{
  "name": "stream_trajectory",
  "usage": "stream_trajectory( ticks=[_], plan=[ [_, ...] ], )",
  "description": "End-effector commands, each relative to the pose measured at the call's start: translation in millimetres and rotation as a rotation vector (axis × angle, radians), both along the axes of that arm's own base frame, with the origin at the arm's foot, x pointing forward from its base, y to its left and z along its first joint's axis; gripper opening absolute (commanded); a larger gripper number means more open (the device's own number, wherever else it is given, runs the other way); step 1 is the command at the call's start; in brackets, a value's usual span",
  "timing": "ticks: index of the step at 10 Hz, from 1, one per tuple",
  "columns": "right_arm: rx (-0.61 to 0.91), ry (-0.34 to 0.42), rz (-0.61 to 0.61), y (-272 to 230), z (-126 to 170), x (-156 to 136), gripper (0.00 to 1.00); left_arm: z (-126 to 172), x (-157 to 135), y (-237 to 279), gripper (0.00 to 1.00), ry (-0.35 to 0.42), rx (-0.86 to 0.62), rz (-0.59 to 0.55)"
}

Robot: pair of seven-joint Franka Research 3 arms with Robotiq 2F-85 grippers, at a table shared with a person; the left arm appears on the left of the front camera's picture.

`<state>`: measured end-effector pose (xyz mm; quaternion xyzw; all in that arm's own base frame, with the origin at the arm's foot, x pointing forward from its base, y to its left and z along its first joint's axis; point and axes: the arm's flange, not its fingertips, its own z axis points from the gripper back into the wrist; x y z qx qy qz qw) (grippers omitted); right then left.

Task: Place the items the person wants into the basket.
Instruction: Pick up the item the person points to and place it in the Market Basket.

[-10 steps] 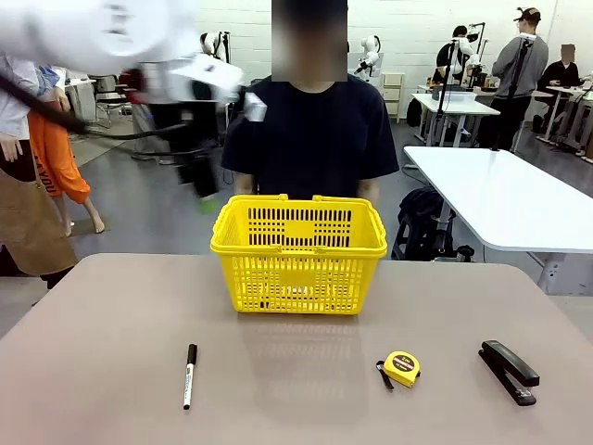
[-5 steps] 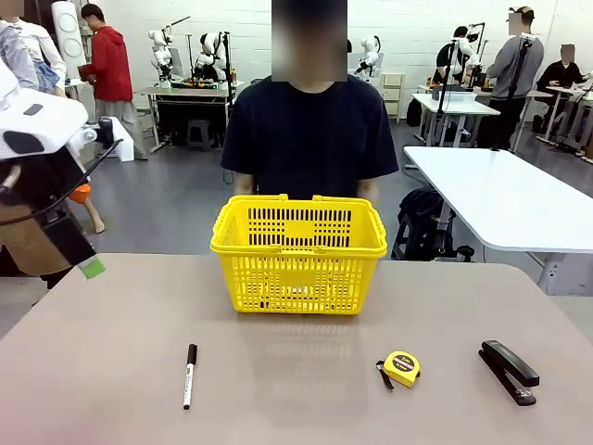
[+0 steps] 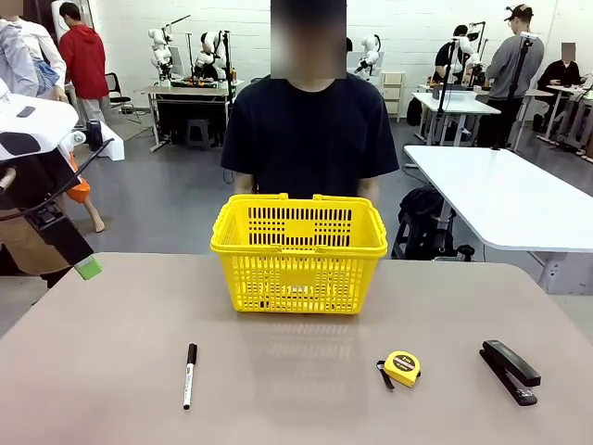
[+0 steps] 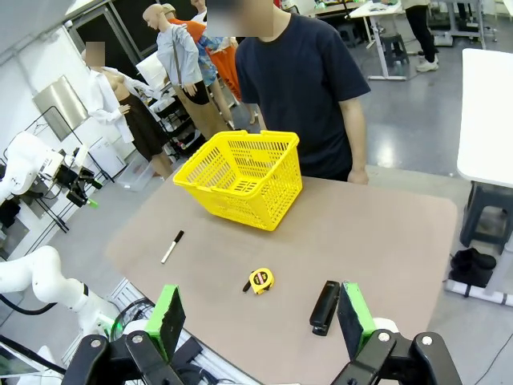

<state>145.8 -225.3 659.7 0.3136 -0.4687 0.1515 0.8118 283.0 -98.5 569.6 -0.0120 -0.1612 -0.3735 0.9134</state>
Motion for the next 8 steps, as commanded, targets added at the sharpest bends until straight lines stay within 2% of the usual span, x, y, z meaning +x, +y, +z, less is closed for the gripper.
stream_trajectory(
  ticks=[1,8],
  plan=[
    [0.011,-0.016,0.018,1.9,-1.3,0.4,1.00,1.2,-3.8,-0.4,1.00,-0.011,0.003,-0.020],
    [0.011,-0.016,0.018,1.9,-1.3,0.4,1.00,1.2,-3.8,-0.4,1.00,-0.011,0.003,-0.020]
  ],
)
